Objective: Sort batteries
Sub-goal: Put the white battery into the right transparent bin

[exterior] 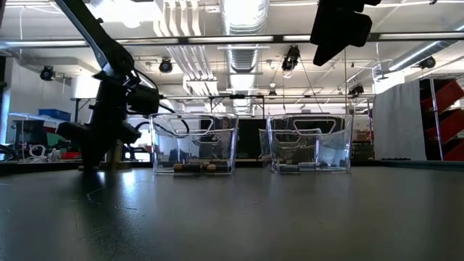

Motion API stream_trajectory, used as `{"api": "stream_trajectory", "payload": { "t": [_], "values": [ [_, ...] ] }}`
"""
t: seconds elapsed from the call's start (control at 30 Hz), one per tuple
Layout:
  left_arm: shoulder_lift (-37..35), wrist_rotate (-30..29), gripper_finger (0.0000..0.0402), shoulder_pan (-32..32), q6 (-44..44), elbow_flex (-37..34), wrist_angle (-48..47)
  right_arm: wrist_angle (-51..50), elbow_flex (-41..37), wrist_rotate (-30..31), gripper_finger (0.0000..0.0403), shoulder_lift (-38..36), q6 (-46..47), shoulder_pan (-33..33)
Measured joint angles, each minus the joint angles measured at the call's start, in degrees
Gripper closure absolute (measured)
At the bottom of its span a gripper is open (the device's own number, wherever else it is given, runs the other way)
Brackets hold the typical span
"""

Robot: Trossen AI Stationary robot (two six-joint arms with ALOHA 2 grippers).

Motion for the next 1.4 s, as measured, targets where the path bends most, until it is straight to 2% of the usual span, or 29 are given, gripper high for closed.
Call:
{"api": "stream_trajectory", "payload": {
  "t": [0.1,0.27,0.4,0.53,0.73,0.87,0.97,1.1,1.17,1.3,1.4],
  "values": [
    [-0.11,-0.19,0.039,0.0,-1.33,-0.02,-0.02,0.04,0.0,-0.02,0.0188,0.0,-0.63,0.0],
    [-1.58,-0.23,0.0388,0.02,-4.78,-0.55,0.27,-0.06,2.17,1.8,0.0188,0.0,-6.21,0.57],
    [-5.85,1.62,0.0393,-0.07,-8.02,-0.95,0.63,-0.11,5.67,5.14,0.0188,0.0,-11.45,1.52],
    [-13.56,4.88,0.0395,-0.97,-10.28,-0.85,-0.21,1.13,8.6,5.69,0.0188,-0.02,-19.34,3.01],
    [-26.05,10.82,0.0396,-3.69,-13.59,-0.79,0.62,11.84,8.04,7.48,0.0188,0.51,-28.23,3.93],
    [-33.53,19.94,0.0397,-6.22,-15.91,-0.79,4.91,21.39,6.49,8.52,0.0188,3.6,-36.52,3.38],
    [-38.07,28.92,0.0397,-8.81,-19.14,-2.22,16.44,31.13,5.31,8.41,0.0188,7.25,-42.5,2.54],
    [-41.51,40.43,0.0397,-13.67,-25.8,-8.45,45.39,43.15,4.73,7.98,0.0188,14.09,-48.81,0.99],
    [-41.9,44.4,0.0397,-16.75,-29.36,-12.39,60.95,48.15,4.71,7.86,0.0188,16.84,-49.96,0.21],
    [-40.79,45.36,0.0397,-24.04,-34.07,-19.43,87.03,52.55,6.51,8.61,0.0188,18.38,-52.0,-1.08],
    [-39.21,44.5,0.0397,-28.91,-34.24,-22.26,96.36,52.48,7.3,10.62,0.0188,17.45,-51.53,-1.94]
  ]
}}
